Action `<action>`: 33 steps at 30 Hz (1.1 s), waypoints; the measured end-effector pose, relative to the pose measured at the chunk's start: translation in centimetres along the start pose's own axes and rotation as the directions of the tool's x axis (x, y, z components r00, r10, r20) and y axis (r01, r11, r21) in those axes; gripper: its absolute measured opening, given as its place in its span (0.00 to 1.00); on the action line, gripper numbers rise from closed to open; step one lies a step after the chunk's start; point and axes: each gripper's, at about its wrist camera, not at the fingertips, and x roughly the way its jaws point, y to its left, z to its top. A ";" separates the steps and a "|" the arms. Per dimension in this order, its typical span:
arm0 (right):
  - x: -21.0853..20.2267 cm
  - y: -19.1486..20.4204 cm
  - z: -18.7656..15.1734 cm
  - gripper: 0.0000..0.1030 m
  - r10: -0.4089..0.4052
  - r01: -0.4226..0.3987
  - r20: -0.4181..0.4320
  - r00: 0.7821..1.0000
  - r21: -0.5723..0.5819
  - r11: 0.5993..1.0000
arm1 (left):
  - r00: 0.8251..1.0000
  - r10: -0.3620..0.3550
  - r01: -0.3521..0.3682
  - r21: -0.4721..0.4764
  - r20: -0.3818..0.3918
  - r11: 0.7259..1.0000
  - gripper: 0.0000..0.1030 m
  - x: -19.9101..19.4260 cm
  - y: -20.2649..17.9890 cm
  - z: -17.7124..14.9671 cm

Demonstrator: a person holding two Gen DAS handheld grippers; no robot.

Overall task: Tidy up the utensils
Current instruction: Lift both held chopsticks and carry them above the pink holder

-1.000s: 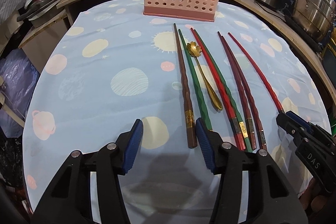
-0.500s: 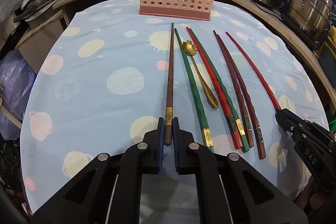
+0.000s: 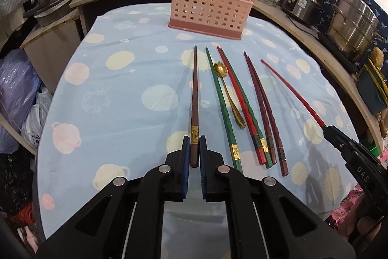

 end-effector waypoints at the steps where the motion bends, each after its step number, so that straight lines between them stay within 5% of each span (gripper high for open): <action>1: -0.5 0.0 0.3 0.07 0.003 -0.004 0.013 1.000 0.002 1.000 | 1.000 -0.002 0.002 0.000 0.009 1.000 0.07 -0.4 0.1 0.1; 19: -6.7 1.1 6.0 0.07 0.064 -0.065 0.208 0.976 -0.002 0.998 | 0.983 -0.024 0.023 0.007 0.181 1.000 0.07 -6.9 -0.2 4.8; 33: -8.3 1.6 11.3 0.07 0.077 -0.071 0.312 0.947 -0.030 0.997 | 0.951 -0.027 0.016 0.036 0.307 0.999 0.07 -10.2 -0.6 10.6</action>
